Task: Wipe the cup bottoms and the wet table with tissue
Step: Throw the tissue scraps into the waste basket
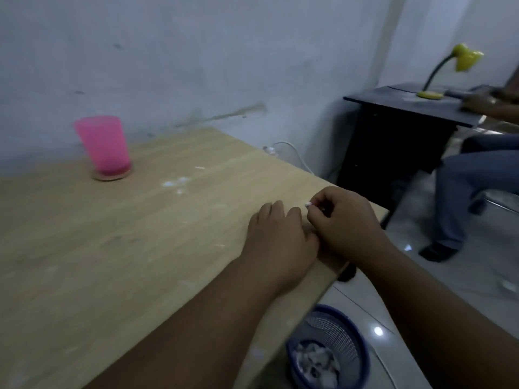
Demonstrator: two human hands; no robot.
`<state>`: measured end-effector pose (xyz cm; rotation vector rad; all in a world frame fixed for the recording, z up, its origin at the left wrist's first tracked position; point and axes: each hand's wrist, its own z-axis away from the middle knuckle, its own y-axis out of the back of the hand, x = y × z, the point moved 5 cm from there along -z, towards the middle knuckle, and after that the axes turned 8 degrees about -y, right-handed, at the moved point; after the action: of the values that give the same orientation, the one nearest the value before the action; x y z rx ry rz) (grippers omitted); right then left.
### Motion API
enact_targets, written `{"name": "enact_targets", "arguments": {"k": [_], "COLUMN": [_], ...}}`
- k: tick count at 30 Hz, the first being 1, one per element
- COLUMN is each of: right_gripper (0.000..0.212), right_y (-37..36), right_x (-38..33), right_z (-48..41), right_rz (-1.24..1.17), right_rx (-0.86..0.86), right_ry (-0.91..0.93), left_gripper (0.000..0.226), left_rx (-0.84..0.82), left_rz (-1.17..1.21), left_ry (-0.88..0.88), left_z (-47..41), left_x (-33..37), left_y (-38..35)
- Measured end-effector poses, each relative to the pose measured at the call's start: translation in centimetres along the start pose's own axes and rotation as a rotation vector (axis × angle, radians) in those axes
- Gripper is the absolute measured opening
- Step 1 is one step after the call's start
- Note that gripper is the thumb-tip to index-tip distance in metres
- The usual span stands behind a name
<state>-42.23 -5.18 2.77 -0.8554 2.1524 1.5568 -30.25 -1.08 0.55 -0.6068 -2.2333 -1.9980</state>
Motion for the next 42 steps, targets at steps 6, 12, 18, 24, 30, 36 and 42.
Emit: {"name": "enact_targets", "arguments": {"k": [6, 12, 18, 24, 30, 36, 42], "right_gripper": [0.010, 0.013, 0.011, 0.013, 0.013, 0.031, 0.041], "right_y": [4.4, 4.8, 1.2, 1.3, 4.9, 1.5, -3.8], "right_x": [6.1, 10.9, 16.1, 16.4, 8.8, 0.9, -10.7], "right_z": [1.4, 3.7, 7.1, 7.3, 4.0, 1.0, 1.7], "right_rz": [-0.152, -0.163, -0.001, -0.003, -0.167, 0.022, 0.085], "right_rx": [0.098, 0.225, 0.135, 0.237, 0.386, -0.007, -0.213], "right_ry": [-0.153, -0.283, -0.443, -0.435, -0.106, 0.030, 0.255], "left_gripper": [0.080, 0.076, 0.076, 0.068, 0.039, 0.022, 0.019], "left_rx": [-0.152, -0.160, -0.169, -0.117, 0.104, 0.490, 0.641], "left_rz": [-0.200, -0.215, -0.269, -0.184, 0.170, 0.489, 0.508], "left_ry": [-0.082, -0.220, -0.246, -0.267, -0.182, 0.077, 0.256], "left_z": [-1.2, -1.7, -1.8, -2.3, -2.1, 0.2, 6.7], "left_x": [4.3, 5.8, 6.7, 6.3, 5.9, 1.9, -6.2], "left_y": [-3.2, -3.3, -4.2, -4.1, -2.2, 1.3, 6.4]}}
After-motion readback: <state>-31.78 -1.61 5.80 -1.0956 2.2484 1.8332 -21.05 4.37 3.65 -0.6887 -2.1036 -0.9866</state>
